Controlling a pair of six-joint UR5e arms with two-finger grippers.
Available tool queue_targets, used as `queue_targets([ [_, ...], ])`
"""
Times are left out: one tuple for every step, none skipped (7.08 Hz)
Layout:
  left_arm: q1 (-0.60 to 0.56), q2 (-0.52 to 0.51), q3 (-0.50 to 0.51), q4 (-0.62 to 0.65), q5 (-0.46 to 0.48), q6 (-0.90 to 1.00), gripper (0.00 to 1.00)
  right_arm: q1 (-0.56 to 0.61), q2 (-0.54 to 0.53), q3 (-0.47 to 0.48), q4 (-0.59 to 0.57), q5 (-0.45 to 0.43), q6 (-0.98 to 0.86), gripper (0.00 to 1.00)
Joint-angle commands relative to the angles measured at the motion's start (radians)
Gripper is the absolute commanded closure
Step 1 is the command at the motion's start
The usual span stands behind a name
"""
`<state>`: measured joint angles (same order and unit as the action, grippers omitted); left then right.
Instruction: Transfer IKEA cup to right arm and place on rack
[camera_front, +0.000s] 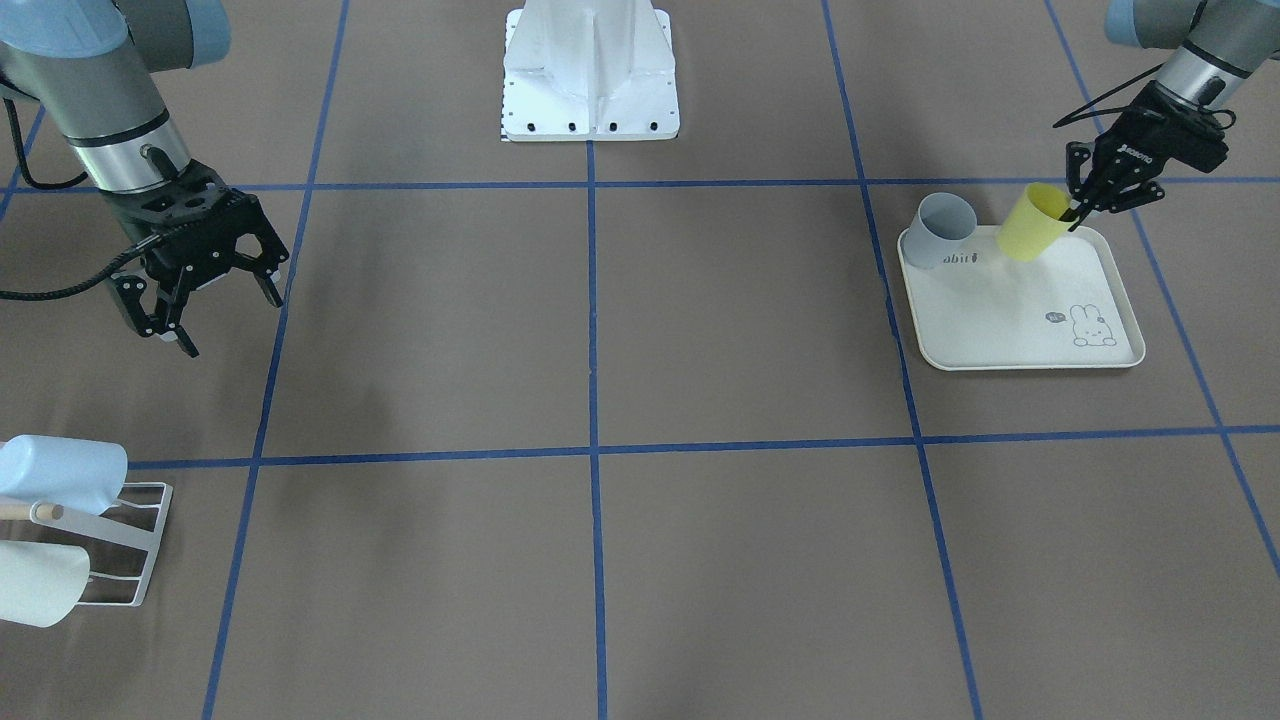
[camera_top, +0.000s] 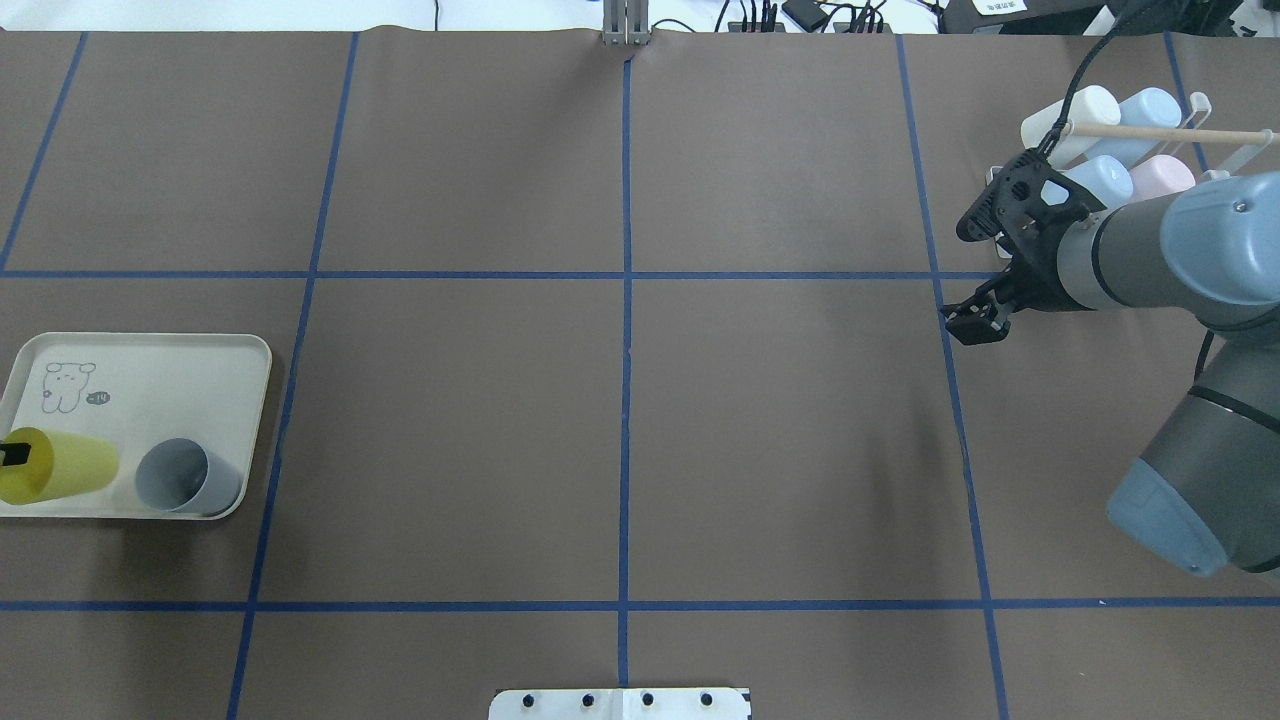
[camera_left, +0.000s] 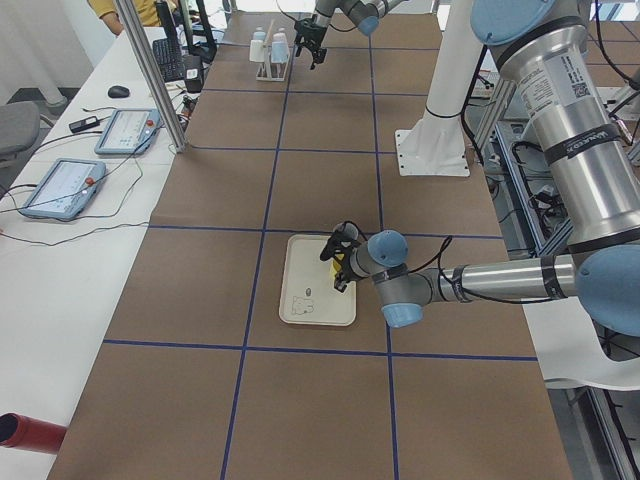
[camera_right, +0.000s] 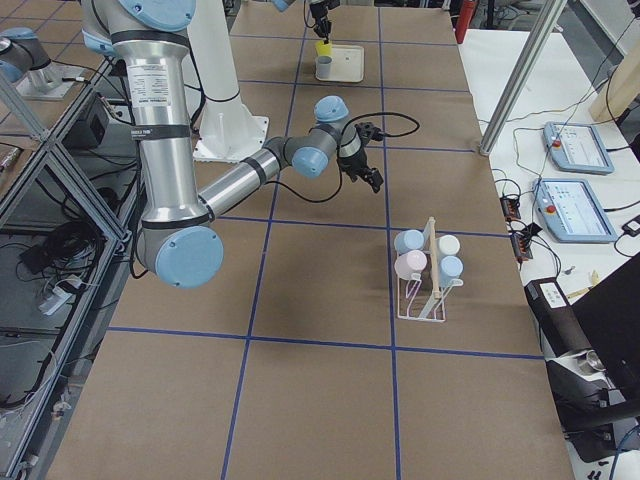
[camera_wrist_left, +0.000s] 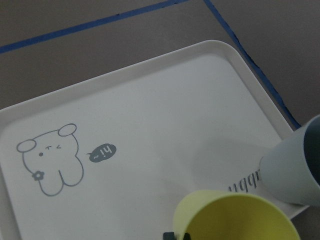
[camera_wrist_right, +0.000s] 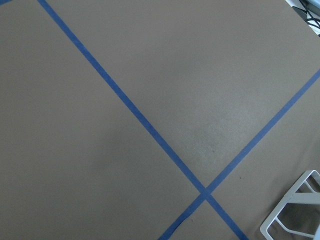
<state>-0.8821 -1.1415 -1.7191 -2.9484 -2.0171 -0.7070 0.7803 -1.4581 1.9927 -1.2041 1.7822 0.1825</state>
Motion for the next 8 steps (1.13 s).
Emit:
queue_targets([
  [-0.176, -0.024, -0.031, 0.024, -0.145, 0.024, 1.0, -0.012, -0.001, -0.067, 0.199, -0.001, 0.003, 0.0],
  [-0.192, -0.062, -0.134, 0.166, -0.166, 0.015, 1.0, -0.019, -0.001, -0.134, 0.362, 0.002, 0.012, 0.0],
  [-0.192, -0.091, -0.287, 0.377, -0.169, 0.008, 1.0, -0.033, -0.001, -0.187, 0.49, 0.002, 0.015, 0.0],
  [-0.192, -0.151, -0.41, 0.535, -0.217, -0.131, 1.0, -0.062, -0.001, -0.204, 0.558, -0.006, 0.059, 0.0],
  [-0.192, -0.232, -0.439, 0.554, -0.262, -0.314, 1.0, -0.09, 0.001, -0.199, 0.596, -0.023, 0.113, 0.0],
  [-0.184, -0.35, -0.436, 0.555, -0.29, -0.504, 1.0, -0.111, 0.013, -0.196, 0.65, -0.033, 0.12, 0.0],
  [-0.17, -0.451, -0.432, 0.554, -0.334, -0.679, 1.0, -0.137, 0.037, -0.199, 0.681, -0.035, 0.153, 0.0],
  [-0.116, -0.548, -0.43, 0.554, -0.336, -0.833, 1.0, -0.168, 0.086, -0.199, 0.69, -0.047, 0.185, 0.0],
])
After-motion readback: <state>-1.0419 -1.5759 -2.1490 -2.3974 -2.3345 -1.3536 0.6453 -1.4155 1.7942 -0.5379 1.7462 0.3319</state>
